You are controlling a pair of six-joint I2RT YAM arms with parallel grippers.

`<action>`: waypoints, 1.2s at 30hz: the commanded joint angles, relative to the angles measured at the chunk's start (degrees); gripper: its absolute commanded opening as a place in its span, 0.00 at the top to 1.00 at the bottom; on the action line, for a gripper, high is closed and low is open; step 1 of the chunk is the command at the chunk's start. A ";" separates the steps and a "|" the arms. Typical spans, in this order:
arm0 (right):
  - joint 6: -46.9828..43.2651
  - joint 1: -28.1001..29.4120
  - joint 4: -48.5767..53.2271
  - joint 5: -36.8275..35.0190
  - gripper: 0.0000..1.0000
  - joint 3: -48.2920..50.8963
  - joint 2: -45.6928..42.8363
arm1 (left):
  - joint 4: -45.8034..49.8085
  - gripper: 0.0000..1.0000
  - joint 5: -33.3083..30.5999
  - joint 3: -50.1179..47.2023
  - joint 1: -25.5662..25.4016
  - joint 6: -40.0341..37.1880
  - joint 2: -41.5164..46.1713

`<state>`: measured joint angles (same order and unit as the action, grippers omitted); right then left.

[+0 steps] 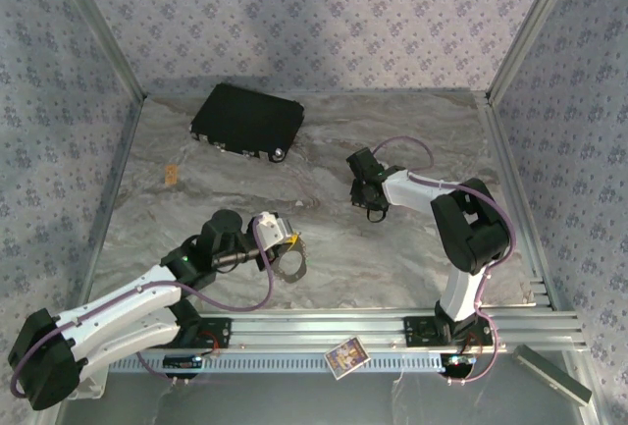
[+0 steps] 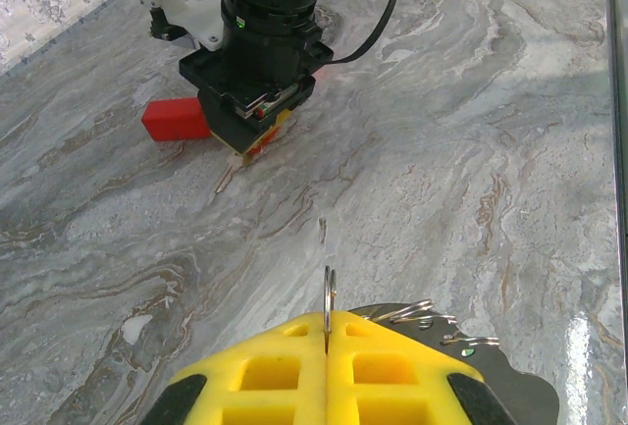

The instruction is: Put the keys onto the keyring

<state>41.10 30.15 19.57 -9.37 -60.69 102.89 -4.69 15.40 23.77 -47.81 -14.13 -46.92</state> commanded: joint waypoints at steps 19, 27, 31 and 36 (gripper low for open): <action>-1.28 1.92 4.65 -1.05 1.00 -2.53 -0.64 | -1.68 1.00 0.72 1.18 -0.53 -1.34 1.30; -4.62 3.96 6.67 -2.23 1.00 -3.27 -2.94 | -1.64 1.00 0.89 1.25 -0.53 -1.34 1.23; -9.33 6.18 10.02 -3.08 1.00 -4.46 -3.83 | -1.04 1.00 0.79 1.52 -0.53 -1.51 1.38; -12.97 9.17 14.25 -3.47 1.00 -5.05 -3.82 | -0.92 1.00 1.08 1.54 -0.53 -1.51 1.43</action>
<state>31.81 38.06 28.60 -11.27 -64.45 100.25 -4.64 15.40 23.77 -47.81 -14.57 -46.39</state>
